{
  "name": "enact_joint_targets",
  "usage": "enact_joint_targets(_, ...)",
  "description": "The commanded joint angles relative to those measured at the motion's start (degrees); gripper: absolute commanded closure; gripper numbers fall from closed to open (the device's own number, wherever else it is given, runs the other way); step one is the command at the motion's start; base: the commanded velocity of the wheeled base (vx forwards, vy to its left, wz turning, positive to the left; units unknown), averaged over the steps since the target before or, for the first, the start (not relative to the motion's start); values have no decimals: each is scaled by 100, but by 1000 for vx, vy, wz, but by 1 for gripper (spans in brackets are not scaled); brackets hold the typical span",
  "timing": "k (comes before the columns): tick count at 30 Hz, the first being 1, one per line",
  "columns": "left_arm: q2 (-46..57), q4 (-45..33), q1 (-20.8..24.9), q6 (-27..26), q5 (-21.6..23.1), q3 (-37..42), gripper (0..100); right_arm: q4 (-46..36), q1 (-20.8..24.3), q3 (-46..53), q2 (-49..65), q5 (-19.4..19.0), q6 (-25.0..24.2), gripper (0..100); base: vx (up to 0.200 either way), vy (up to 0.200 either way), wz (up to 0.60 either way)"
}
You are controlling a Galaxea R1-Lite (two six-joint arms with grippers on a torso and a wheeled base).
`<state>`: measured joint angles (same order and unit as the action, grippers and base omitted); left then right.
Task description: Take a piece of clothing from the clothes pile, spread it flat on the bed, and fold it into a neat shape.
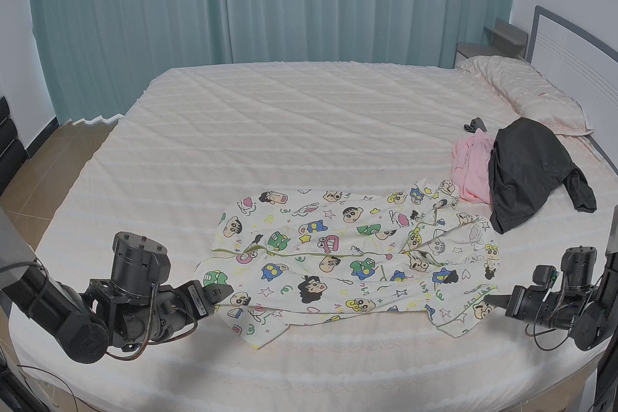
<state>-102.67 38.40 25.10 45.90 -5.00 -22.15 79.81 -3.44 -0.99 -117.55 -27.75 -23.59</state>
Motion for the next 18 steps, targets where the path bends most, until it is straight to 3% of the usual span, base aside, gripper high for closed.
enact_joint_targets(1, 195, 1, 399, 25, -1, 176, 0, -352, -43, 99, 1244, -82, -225, 100, 0, 0, 0)
enact_joint_targets(9, -43, 1, 909, 51, -54, 246, 0, -976, -289, -33, 2298, -310, -243, 100, 0, 0, 0)
enact_joint_targets(15, -183, 1, 962, 51, -45, 229, 0, -1548, -342, -139, 3063, -495, -375, 100, 0, 0, 0)
enact_joint_targets(18, -306, 10, 1102, 51, -63, 185, 0, -2356, -351, -455, 3608, -539, -401, 100, 0, 0, 0)
